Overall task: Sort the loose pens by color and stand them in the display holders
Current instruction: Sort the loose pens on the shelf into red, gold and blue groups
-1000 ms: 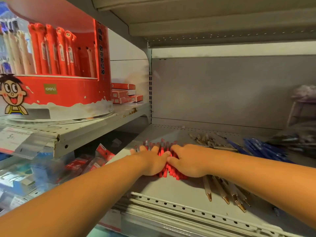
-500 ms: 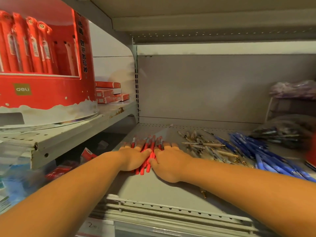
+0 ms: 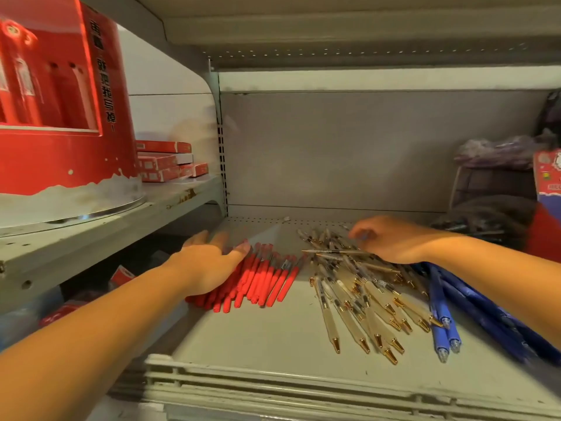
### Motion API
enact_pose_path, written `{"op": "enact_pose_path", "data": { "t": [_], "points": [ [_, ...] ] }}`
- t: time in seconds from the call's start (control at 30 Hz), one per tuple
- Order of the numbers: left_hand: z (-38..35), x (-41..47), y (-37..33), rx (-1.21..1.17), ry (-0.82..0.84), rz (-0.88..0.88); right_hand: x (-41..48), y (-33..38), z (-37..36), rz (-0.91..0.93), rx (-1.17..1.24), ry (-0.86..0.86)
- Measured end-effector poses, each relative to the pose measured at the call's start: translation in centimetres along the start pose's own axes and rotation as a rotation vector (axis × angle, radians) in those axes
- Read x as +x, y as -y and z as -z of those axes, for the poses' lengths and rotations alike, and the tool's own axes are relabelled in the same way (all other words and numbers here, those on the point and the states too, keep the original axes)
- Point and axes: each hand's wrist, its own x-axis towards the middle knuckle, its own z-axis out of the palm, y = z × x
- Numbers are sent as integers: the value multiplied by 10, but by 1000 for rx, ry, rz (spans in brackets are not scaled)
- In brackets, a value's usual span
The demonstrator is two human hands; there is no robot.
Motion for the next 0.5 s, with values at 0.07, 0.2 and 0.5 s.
{"op": "enact_pose_path", "data": {
  "t": [0.07,0.2,0.5],
  "points": [
    [12,-3,-16,-9,-25,-62,2,-20,-4,6,-32,47],
    [29,-6,-72,4,-16,-182,8,-33,-13,70,-41,58],
    [5,23,-145,9,22,-384,10,-40,-22,71,63,-90]
  ]
}}
